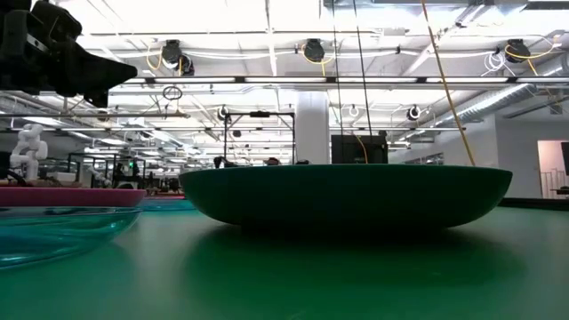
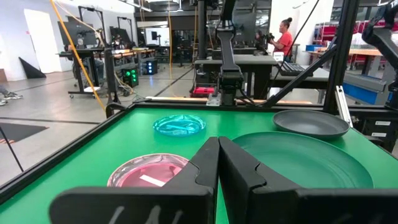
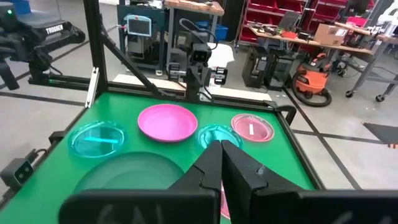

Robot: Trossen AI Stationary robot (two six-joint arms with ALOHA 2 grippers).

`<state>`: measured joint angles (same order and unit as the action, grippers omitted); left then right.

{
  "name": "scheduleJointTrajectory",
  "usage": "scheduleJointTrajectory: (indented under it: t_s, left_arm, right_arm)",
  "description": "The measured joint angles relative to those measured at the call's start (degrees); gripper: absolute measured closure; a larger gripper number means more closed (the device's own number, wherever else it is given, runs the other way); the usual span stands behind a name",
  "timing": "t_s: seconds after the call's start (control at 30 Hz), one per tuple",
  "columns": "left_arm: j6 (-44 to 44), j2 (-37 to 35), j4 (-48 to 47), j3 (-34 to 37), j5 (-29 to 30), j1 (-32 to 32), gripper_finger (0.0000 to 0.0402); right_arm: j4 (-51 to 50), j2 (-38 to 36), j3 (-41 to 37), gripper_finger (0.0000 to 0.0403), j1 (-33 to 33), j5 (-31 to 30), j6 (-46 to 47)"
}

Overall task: Stack plastic plates
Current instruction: Stack the black plate on top of the green plate

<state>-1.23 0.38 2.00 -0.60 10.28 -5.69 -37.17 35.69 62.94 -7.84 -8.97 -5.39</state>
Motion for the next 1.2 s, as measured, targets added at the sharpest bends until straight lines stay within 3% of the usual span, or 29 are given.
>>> scheduleJointTrajectory:
  t_s: [0.27, 0.43, 0.77, 1.2]
  left_arm:
    - [0.0, 0.0, 0.0, 0.0, 0.0, 0.0, 0.0385]
    - [0.0, 0.0, 0.0, 0.0, 0.0, 0.0, 0.0385]
    - [0.0, 0.0, 0.0, 0.0, 0.0, 0.0, 0.0385]
    - [0.0, 0.0, 0.8, 0.0, 0.0, 0.0, 0.0385]
  right_arm:
    - [-11.6, 9.5, 16.6, 0.0403, 0.0, 0.0, 3.0]
    - [-16.3, 14.5, 22.4, 0.0403, 0.0, 0.0, 5.8]
    - [-23.7, 20.8, 23.8, 0.0403, 0.0, 0.0, 19.7]
    - [-35.6, 28.9, 23.8, 0.0403, 0.0, 0.2, 29.9]
